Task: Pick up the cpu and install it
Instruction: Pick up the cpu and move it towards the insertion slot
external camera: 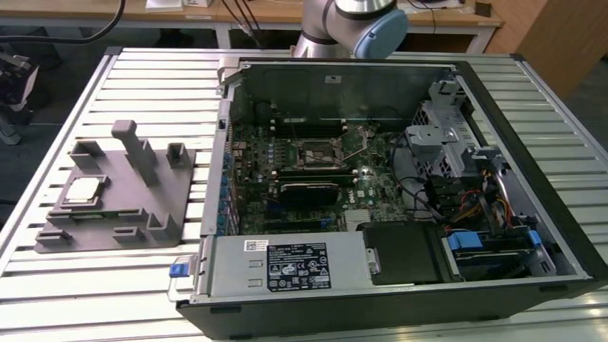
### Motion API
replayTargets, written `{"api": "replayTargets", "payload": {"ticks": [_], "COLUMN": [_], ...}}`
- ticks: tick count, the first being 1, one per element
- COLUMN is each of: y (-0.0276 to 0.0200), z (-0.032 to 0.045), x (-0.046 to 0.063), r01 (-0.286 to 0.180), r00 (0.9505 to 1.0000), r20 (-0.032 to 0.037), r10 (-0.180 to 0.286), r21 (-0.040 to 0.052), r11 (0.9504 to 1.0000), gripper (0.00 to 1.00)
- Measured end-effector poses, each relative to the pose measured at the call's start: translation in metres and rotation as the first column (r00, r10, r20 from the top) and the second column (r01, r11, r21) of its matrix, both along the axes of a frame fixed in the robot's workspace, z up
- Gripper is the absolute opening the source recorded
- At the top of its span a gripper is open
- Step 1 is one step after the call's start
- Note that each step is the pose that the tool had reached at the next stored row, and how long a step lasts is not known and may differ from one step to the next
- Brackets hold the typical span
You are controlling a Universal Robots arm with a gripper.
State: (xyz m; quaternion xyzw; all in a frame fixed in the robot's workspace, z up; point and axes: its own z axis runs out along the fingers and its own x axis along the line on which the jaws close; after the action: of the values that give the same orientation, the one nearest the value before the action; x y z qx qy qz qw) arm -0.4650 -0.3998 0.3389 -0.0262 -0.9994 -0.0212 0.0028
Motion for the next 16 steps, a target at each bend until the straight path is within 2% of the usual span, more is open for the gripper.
{"api": "replayTargets", "payload": {"ticks": [3, 9, 16], "y": [0.0, -0.0009, -0.0013], "z": [-0.0045, -0.0092, -0.0215], "x": [0.0, 0.0, 0.0], "r01": [0.0, 0.0, -0.001], "r00": [1.0, 1.0, 1.0], "r20": [-0.003, -0.0032, -0.0031], "r10": [0.0, 0.0, 0.001], "r21": [-0.0002, -0.0007, -0.0011], "r11": [1.0, 1.0, 1.0], "gripper": [0.11, 0.11, 0.11]}}
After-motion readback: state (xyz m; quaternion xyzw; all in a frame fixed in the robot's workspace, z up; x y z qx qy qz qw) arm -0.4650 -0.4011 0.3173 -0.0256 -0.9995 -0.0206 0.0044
